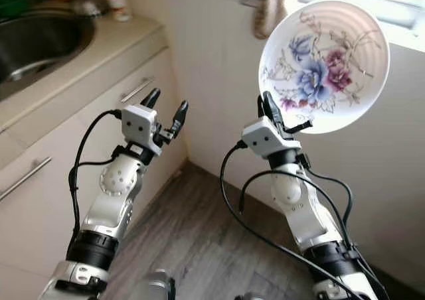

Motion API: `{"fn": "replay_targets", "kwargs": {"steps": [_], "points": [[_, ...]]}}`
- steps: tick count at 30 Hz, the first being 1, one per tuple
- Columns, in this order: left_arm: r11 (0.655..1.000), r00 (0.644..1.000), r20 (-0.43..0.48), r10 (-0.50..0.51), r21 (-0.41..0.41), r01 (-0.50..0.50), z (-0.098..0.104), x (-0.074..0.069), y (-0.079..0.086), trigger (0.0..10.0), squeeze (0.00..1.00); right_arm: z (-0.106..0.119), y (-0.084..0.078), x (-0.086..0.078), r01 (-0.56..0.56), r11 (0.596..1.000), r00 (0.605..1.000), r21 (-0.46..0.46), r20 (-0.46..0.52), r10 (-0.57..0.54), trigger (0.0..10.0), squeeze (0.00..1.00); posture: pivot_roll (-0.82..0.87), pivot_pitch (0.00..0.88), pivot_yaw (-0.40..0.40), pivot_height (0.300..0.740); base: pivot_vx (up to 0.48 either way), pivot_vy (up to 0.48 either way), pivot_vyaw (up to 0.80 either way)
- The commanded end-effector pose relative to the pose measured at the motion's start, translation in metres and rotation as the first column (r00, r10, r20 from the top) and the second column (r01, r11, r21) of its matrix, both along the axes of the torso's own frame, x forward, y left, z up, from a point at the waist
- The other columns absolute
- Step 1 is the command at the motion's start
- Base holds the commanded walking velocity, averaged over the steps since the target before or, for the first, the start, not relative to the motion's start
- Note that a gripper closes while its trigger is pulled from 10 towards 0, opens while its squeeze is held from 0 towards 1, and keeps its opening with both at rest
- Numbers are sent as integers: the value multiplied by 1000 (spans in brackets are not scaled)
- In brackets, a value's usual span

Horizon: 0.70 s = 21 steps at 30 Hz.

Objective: Kitchen organization

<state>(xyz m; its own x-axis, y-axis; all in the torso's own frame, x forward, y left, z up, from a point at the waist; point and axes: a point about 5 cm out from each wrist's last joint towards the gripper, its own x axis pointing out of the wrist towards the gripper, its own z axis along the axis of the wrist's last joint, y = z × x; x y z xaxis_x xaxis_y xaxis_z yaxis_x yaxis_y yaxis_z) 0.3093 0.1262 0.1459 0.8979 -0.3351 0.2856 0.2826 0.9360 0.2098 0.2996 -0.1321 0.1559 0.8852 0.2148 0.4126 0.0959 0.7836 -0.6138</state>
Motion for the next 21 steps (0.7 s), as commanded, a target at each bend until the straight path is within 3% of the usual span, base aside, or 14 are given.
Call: {"fn": "replay_targets", "kwargs": {"steps": [1,5,10,21], "points": [[1000,1000,5,-10,-7,10,2,1,-4,10000,0,6,-3,-1,0,1000,1000,-8,30,1,0,0,142,0,-45,740,0,0,800],[1000,1000,-7,-14,-17,14,2,1,-4,10000,0,6,-3,-1,-1,1000,999,-8,33,1,0,0,142,0,-44,740,0,135,800],[1000,1000,-1,-23,-17,23,3,1,-5,10000,0,6,-2,-1,-3,1000,999,-8,36,3,0,0,142,0,-42,740,0,472,800],[1000,1000,19,-19,-5,19,5,0,-3,10000,0,8,1,-2,-16,1000,999,-8,52,17,0,0,144,0,-40,740,0,0,800]]}}
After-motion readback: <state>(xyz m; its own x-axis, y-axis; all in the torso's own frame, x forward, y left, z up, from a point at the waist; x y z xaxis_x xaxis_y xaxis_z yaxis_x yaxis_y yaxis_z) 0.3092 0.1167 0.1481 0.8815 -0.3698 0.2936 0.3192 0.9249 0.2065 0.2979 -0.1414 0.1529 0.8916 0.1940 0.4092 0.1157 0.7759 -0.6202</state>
